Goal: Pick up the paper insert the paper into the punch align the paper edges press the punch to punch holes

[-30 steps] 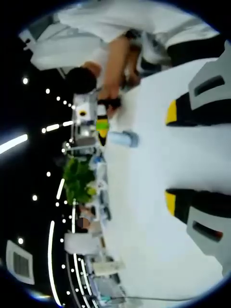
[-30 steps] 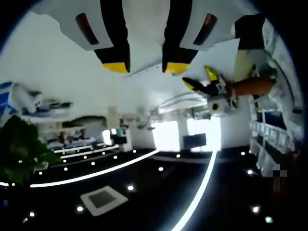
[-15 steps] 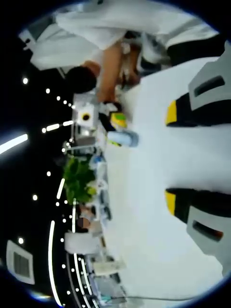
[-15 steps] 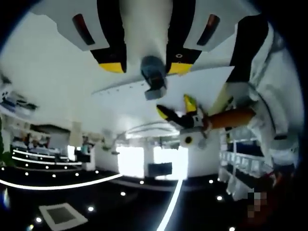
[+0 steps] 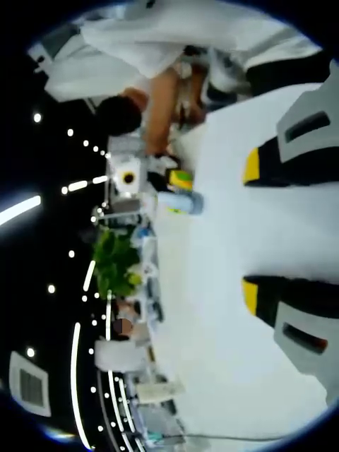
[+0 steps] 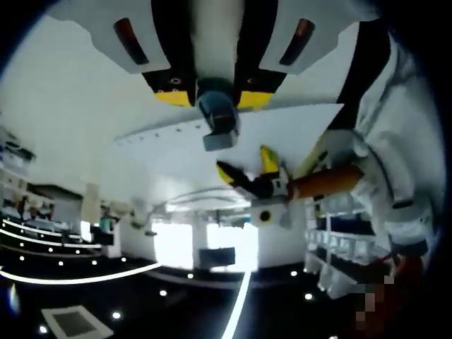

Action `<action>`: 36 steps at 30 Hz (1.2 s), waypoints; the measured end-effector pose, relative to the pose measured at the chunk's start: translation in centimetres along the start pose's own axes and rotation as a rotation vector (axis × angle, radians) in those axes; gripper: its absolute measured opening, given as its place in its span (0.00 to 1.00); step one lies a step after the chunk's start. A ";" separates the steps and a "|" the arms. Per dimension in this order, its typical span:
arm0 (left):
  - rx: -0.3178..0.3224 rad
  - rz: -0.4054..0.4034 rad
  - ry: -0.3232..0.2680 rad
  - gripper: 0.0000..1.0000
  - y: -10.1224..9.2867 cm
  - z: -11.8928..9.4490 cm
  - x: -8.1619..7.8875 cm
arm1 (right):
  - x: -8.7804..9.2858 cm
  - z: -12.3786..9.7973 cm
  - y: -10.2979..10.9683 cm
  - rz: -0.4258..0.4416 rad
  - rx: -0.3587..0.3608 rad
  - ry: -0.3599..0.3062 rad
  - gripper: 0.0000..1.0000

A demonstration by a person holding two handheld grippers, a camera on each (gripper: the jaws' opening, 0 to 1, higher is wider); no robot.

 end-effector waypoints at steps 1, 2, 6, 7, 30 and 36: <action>0.000 0.000 0.000 0.51 0.0 0.0 0.0 | 0.0 0.0 0.0 -0.002 -0.003 0.002 0.24; 0.000 0.000 0.000 0.51 0.0 0.0 0.0 | 0.1 0.0 -0.1 0.000 -0.007 0.002 0.24; -0.002 -0.001 0.000 0.51 0.1 0.1 0.0 | 0.1 0.0 -0.1 0.005 -0.011 -0.004 0.24; -0.003 -0.001 0.001 0.51 0.1 0.1 0.0 | 0.2 0.0 -0.1 0.008 -0.012 -0.005 0.23; -0.008 0.001 0.000 0.51 -0.9 0.4 -0.1 | 0.2 -0.5 1.0 -0.034 -0.045 -0.010 0.22; -0.010 0.000 -0.001 0.51 -1.4 0.5 -0.2 | 0.2 -0.5 1.2 -0.037 -0.058 -0.011 0.22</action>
Point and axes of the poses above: the point that each gripper's makers call its tool centre point, and the gripper's own axes: z roughly forward along the fingers, y roughly to its left, x roughly out of its underside, the point moved 10 cm from there along -z, roughly backward along the fingers, and after that the axes turned 3 degrees about -y, right-handed, at the moved point
